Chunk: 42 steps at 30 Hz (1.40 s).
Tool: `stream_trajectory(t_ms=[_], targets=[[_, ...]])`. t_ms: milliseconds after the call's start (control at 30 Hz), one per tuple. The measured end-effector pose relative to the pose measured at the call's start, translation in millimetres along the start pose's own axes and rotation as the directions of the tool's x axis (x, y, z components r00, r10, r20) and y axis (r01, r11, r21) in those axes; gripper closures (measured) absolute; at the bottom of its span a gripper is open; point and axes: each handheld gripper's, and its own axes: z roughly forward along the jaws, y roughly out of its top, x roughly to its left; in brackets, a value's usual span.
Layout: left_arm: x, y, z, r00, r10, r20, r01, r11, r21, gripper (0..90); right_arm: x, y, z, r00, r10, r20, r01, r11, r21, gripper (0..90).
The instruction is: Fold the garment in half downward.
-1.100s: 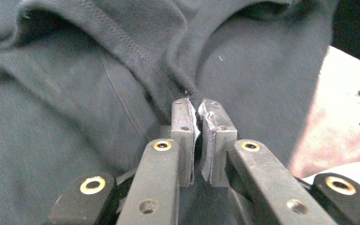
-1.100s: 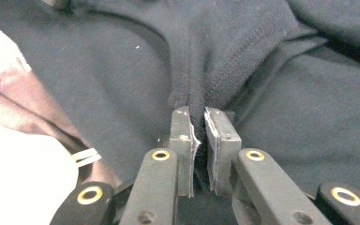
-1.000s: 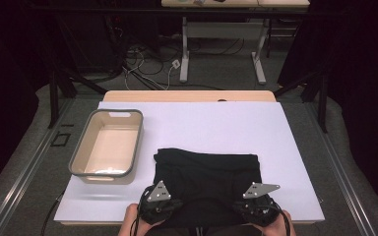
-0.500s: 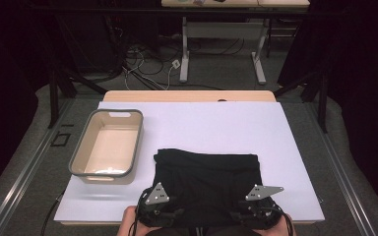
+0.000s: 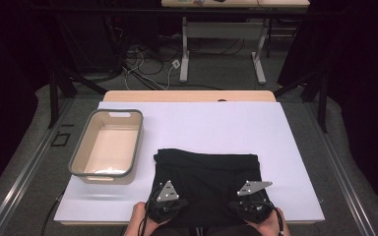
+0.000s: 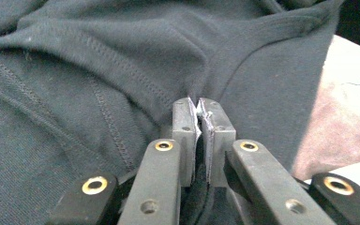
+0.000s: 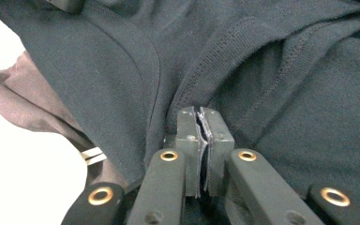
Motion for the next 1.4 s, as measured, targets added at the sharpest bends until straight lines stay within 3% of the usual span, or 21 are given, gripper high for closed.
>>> stream_trajectory(t_ms=[200, 333, 467, 533, 633, 733, 800, 833, 867, 933, 967, 1033, 1100, 1300, 1400], targets=[[-4.3, -3.3, -15.0, 0.9986, -0.021, 0.049, 0.023, 0.9988, -0.043, 86.0, 4.2, -5.1, -12.3, 1.0, 0.002, 0.001, -0.002, 1.0, -0.02, 89.0], [-8.0, -11.2, -19.2, 0.9962, -0.05, 0.071, 0.051, 0.9985, -0.021, 85.7, 3.9, -10.5, -15.0, 0.9999, 0.01, 0.007, -0.01, 1.0, -0.005, 88.9], [-5.9, -16.6, -13.7, 0.9957, -0.052, 0.077, 0.05, 0.9981, 0.037, 83.1, 0.9, -12.7, -13.2, 0.9995, 0.03, 0.013, -0.03, 1.0, 0.005, 88.3], [-4.8, -14.7, -12.6, 0.9955, -0.054, 0.078, 0.051, 0.9981, 0.034, 75.8, 0.1, -10.5, -12.7, 0.9996, 0.019, 0.02, -0.018, 1.0, -0.004, 82.7], [-7.1, -9.9, -12.4, 0.9993, -0.025, 0.028, 0.024, 0.9992, 0.033, 56.6, 0.5, -4.2, -12.6, 0.9997, 0.017, 0.015, -0.017, 0.999, -0.035, 66.1], [-9.0, -8.8, -9.0, 0.9999, -0.01, 0.013, 0.009, 0.9994, 0.033, 52.5, 0.3, 3.7, -8.7, 0.9991, 0.038, 0.02, -0.037, 0.998, -0.046, 52.4], [-11.0, -9.3, -5.3, 0.9999, 0.01, -0.005, -0.01, 0.9994, 0.033, 55.9, 0.0, 7.8, -2.7, 0.9984, 0.043, 0.036, -0.041, 0.998, -0.041, 45.6], [-11.0, -9.3, -5.3, 0.9999, 0.01, -0.005, -0.01, 0.9994, 0.033, 62.0, -0.7, 8.9, 0.0, 0.9979, 0.045, 0.046, -0.044, 0.998, -0.033, 45.3], [-12.1, -9.4, -3.3, 0.9989, 0.041, -0.023, -0.041, 0.9988, 0.027, 68.1, -0.7, 9.7, 3.2, 0.9965, 0.049, 0.068, -0.047, 0.999, -0.024, 44.6], [-11.4, -9.3, -3.0, 0.9988, 0.043, -0.024, -0.042, 0.9988, 0.023, 77.9, -1.7, 9.5, 5.7, 0.997, 0.042, 0.066, -0.041, 0.999, -0.012, 45.8], [-10.3, -9.5, -2.7, 0.9989, 0.043, -0.017, -0.043, 0.9989, 0.02, 81.6, -1.0, 7.3, 8.1, 0.9972, 0.053, 0.053, -0.053, 0.999, 0.008, 58.2], [-9.4, -9.1, -3.6, 0.9988, 0.048, -0.012, -0.047, 0.9986, 0.022, 85.1, -0.2, 6.3, 7.9, 0.9957, 0.022, 0.09, -0.023, 1.0, 0.011, 73.1], [-9.5, -8.9, -4.5, 0.9994, 0.036, -0.001, -0.036, 0.9993, 0.012, 86.6, -1.4, 5.5, 6.2, 0.9963, 0.027, 0.082, -0.027, 1.0, 0.005, 85.1], [-17.0, -4.8, -14.4, 0.999, 0.02, 0.041, -0.018, 0.999, -0.041, 87.1, 1.1, 4.8, -10.1, 0.9939, 0.022, 0.108, -0.02, 1.0, -0.022, 88.9], [-20.5, -7.0, -12.7, 0.9984, 0.032, 0.046, -0.032, 0.9995, -0.009, 87.0, 2.1, 0.0, -15.8, 0.9937, 0.024, 0.109, -0.023, 1.0, -0.015, 89.0]])
